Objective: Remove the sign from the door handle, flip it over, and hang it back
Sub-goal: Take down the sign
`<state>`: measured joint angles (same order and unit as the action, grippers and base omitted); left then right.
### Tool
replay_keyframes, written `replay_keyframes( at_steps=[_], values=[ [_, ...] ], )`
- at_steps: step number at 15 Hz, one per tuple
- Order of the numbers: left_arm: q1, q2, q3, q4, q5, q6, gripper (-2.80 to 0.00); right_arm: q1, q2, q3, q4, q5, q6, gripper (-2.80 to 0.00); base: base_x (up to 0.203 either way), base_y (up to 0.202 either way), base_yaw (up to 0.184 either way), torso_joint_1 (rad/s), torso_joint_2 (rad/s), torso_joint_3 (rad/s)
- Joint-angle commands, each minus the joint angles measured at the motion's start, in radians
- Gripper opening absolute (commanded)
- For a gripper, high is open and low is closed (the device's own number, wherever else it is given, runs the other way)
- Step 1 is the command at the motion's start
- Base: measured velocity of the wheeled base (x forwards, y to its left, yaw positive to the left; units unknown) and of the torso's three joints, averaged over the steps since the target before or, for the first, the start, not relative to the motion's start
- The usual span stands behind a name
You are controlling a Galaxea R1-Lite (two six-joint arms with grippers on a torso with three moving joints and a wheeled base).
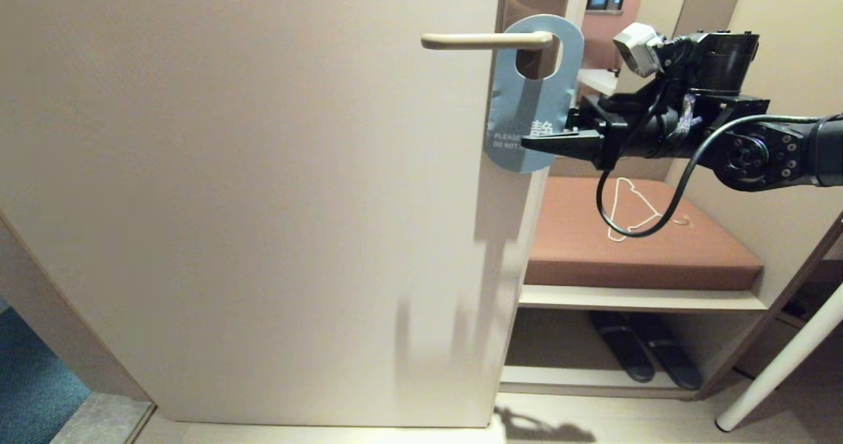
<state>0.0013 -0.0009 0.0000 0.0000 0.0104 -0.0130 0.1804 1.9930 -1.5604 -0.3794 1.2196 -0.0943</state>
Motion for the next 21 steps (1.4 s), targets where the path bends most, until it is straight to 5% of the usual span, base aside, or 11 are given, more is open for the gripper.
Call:
replay_keyframes(
  at_steps=[1, 10, 15, 21],
  values=[
    [0.0, 0.001, 0.0, 0.0, 0.001, -0.001, -2.8, -0.001, 0.0, 0.0, -0.003, 0.008, -0.001, -2.8, 0.0, 0.0, 0.0, 0.0, 0.0, 0.0],
    [0.0, 0.001, 0.0, 0.0, 0.0, -0.001, -2.8, -0.004, -0.006, 0.002, -0.003, -0.013, -0.003, -2.8, 0.0, 0.0, 0.0, 0.0, 0.0, 0.0],
    [0.0, 0.001, 0.0, 0.0, 0.002, -0.001, -2.8, -0.004, -0.026, 0.022, -0.003, -0.109, -0.004, -2.8, 0.0, 0.0, 0.0, 0.0, 0.0, 0.0],
    [0.0, 0.001, 0.0, 0.0, 0.0, -0.001, -2.8, -0.001, -0.077, 0.069, -0.003, -0.13, -0.004, -2.8, 0.0, 0.0, 0.0, 0.0, 0.0, 0.0]
  ],
)
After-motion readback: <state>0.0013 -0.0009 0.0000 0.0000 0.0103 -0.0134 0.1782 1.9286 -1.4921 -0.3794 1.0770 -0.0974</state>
